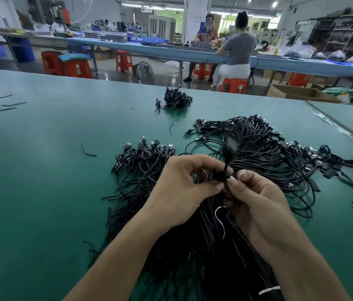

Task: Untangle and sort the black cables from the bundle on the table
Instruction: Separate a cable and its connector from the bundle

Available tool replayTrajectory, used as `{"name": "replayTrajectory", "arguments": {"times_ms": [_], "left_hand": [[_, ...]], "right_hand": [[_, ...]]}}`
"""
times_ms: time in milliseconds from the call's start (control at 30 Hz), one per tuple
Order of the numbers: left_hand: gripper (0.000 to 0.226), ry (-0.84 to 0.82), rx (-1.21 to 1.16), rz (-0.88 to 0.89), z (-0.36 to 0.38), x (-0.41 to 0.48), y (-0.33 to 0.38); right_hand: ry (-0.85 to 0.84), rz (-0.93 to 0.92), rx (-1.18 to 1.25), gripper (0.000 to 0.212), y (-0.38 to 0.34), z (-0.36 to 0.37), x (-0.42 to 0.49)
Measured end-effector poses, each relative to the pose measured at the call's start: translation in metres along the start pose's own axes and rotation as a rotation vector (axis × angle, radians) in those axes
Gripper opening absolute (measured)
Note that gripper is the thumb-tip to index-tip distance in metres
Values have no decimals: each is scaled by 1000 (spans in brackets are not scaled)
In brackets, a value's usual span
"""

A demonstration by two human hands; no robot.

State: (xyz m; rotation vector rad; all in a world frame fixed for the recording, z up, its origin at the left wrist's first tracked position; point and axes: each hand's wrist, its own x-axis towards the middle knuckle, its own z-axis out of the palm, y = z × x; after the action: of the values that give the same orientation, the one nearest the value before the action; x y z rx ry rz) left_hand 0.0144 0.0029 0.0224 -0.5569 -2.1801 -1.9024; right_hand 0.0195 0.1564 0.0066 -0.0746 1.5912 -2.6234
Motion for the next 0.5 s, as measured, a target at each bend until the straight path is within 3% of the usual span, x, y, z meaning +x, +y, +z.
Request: {"name": "replayTrajectory", "arguments": {"times_ms": [167,333,433,500], "left_hand": [[45,-20,280,60,4,-4,0],[26,-96,209,-61,9,-6,5],[22,-134,341,-86,11,-7,2],[26,-103,262,-154,10,-7,3]], "right_hand": [[133,-58,-56,26,-2,-1,2],[96,-206,-125,29,-5,4,-1],[67,-345,-257,29,-5,9,-3],[47,-383,-314,26,-4,11,-2]]}}
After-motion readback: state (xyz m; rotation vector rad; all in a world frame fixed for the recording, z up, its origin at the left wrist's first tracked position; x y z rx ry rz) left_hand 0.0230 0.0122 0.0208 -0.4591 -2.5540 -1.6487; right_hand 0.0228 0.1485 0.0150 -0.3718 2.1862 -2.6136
